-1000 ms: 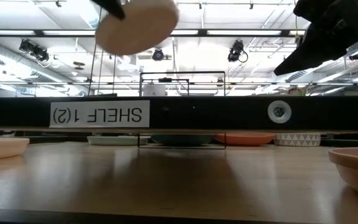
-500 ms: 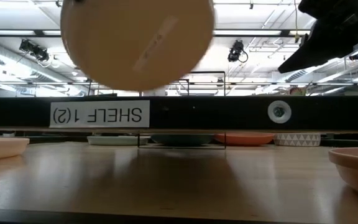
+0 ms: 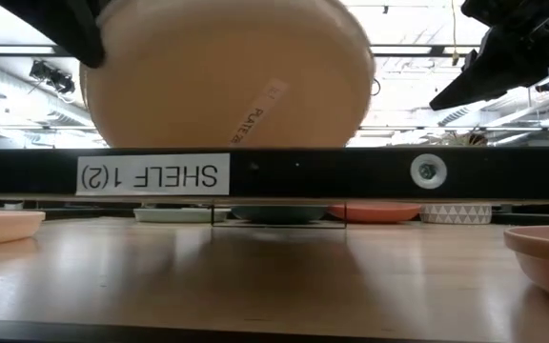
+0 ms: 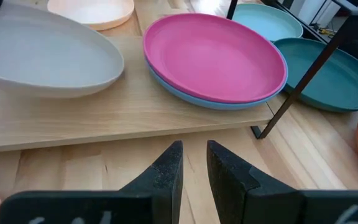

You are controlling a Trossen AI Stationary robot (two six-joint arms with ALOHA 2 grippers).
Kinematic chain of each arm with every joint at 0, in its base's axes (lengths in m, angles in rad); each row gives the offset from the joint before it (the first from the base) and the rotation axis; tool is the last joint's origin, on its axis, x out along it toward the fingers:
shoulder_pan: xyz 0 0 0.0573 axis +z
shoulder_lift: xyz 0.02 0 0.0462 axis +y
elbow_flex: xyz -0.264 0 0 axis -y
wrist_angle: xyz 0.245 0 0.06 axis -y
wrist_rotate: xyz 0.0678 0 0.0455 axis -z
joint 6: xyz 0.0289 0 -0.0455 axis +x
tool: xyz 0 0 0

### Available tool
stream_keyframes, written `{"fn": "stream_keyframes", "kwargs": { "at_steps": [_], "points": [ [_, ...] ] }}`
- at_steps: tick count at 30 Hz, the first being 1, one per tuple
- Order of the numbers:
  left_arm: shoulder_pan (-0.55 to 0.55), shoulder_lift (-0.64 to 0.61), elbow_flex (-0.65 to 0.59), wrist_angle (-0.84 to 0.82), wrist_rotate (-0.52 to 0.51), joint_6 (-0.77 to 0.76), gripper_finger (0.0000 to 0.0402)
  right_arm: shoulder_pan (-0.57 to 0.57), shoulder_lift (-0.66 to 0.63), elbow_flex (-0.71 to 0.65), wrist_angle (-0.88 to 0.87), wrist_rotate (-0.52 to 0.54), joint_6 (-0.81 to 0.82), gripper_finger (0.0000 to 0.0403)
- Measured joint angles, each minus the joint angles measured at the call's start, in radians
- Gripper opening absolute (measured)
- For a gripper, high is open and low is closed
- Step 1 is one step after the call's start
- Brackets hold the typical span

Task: Place and stack plates onto a shelf
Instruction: Put the gray plate on the shelf, then stack the light orange plate on top of the gray plate on the shelf

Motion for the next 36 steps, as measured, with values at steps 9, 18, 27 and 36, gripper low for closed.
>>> {"fn": "stream_keyframes", "kwargs": {
  "at_steps": [9, 18, 27, 36],
  "points": [
    [-0.007, 0.016, 0.000, -0.009, -0.023, 0.010, 0.0051, 0.000, 0.000, 0.000, 0.005, 0.000, 0.000, 0.0078],
    [-0.011, -0.020, 0.000, -0.033, -0.099, -0.099, 0.0136, 0.000, 0.000, 0.000, 0.006, -0.004, 0.000, 0.0078],
    [-0.052, -0.140, -0.022, -0.323, -0.100, -0.566, 0.0119, 0.060, 0.017, 0.000, -0.001, 0.006, 0.069, 0.0078],
    [-0.132, -0.158, -0.205, -0.341, -0.134, -1.023, 0.0104, 0.111, 0.129, 0.000, 0.052, 0.069, 0.094, 0.0078]
  ]
}}
